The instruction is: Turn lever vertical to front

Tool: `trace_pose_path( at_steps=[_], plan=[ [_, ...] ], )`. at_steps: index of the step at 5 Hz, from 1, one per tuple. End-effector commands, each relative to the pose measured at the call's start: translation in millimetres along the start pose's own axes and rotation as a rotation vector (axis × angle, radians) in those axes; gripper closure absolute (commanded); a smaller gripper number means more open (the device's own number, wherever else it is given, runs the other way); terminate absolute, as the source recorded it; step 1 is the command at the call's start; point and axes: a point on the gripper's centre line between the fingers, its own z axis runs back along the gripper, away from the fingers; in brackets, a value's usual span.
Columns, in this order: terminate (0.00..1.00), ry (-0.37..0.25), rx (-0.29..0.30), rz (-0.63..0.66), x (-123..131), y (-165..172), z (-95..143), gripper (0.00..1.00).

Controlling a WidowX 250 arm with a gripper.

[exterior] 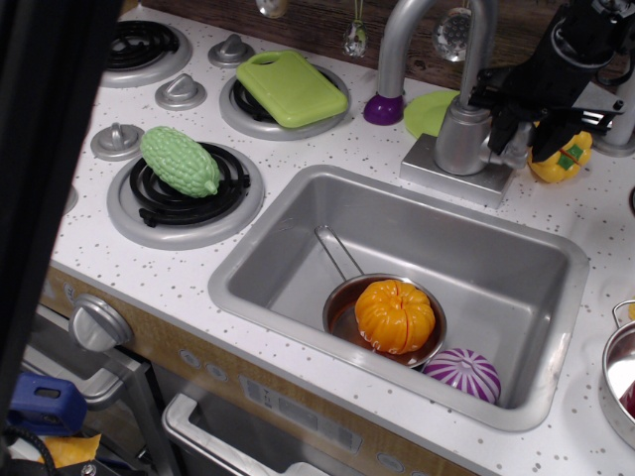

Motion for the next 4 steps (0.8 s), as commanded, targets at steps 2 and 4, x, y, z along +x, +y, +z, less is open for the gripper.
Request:
trace_pose_path(
  at_steps=[2,4],
  plan=[
    [0.0,0.042,-0.063,0.048,-22.8,2.3,18.4,1.0],
    [0.0,-0.007,-0.091,0.054,-45.1,13.0,-4.1,1.0]
  ],
)
